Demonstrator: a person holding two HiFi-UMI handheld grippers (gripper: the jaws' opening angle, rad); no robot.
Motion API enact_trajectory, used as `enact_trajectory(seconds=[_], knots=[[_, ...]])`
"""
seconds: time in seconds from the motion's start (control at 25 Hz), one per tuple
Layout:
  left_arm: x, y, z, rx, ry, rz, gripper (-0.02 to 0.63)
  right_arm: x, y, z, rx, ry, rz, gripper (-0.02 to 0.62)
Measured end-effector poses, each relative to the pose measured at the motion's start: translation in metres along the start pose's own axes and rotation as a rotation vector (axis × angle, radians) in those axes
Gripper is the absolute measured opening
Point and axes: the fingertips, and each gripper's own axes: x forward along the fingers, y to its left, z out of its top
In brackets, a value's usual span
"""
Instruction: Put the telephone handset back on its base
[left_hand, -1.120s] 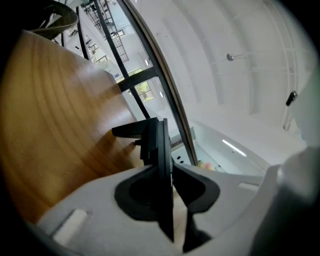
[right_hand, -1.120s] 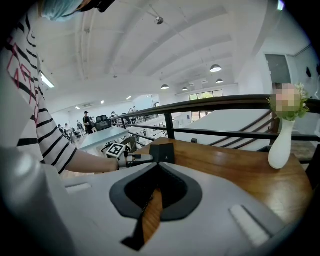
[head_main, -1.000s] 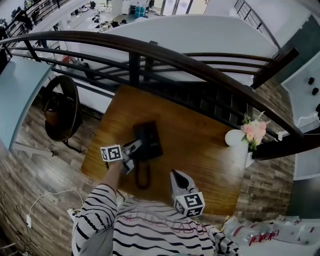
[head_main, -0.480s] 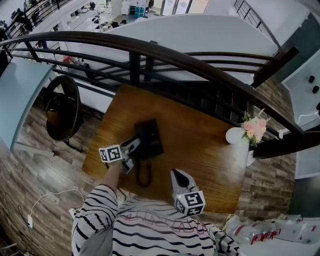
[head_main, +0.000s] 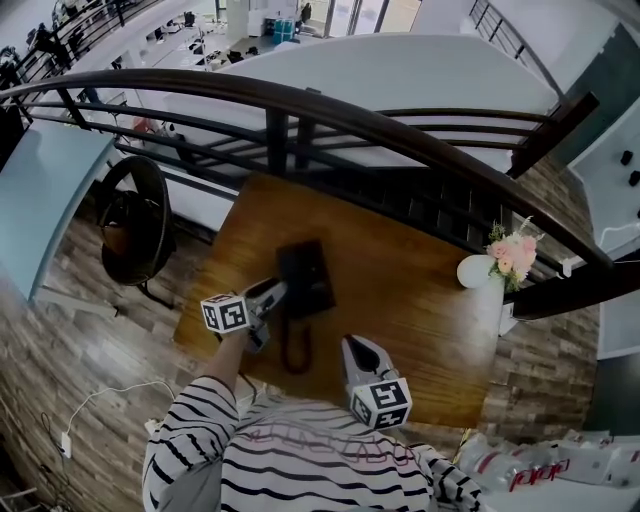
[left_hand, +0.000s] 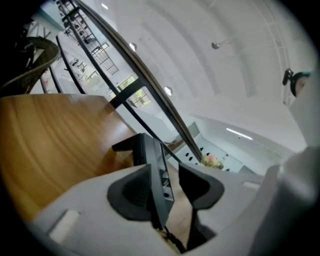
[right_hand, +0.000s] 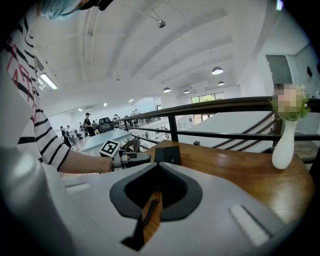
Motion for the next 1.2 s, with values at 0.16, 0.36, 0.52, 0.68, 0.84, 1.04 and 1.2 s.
enact_trajectory(seconds=[0.16, 0.36, 0.52, 0.68, 0.84, 1.04, 1.2], knots=[[-0.011, -0.025, 0.008, 0.077, 0.006, -0.021, 0.164, 0.000, 0.009, 0.007, 0.003, -0.006, 0.005, 0.002], [-0.032, -0.051, 0.024, 0.138, -0.037, -0.052, 0.164, -0.002, 0.017, 0.010, -0.004, -0.030, -0.002, 0.002], [-0.047, -0.075, 0.031, 0.190, -0.058, -0.076, 0.164, -0.006, 0.018, 0.012, 0.004, -0.051, -0.022, 0.002], [-0.059, -0.096, 0.030, 0.263, -0.042, -0.093, 0.164, -0.010, 0.021, 0.015, 0.003, -0.069, -0.044, 0.002], [-0.070, -0.112, 0.028, 0.322, -0.032, -0.100, 0.164, -0.010, 0.025, 0.015, 0.003, -0.080, -0.060, 0.002], [-0.084, -0.126, 0.017, 0.377, -0.021, -0.094, 0.161, -0.011, 0.031, 0.014, 0.000, -0.096, -0.056, 0.002], [-0.099, -0.131, 0.012, 0.377, -0.018, -0.101, 0.138, -0.007, 0.043, 0.018, -0.007, -0.105, -0.042, 0.002]])
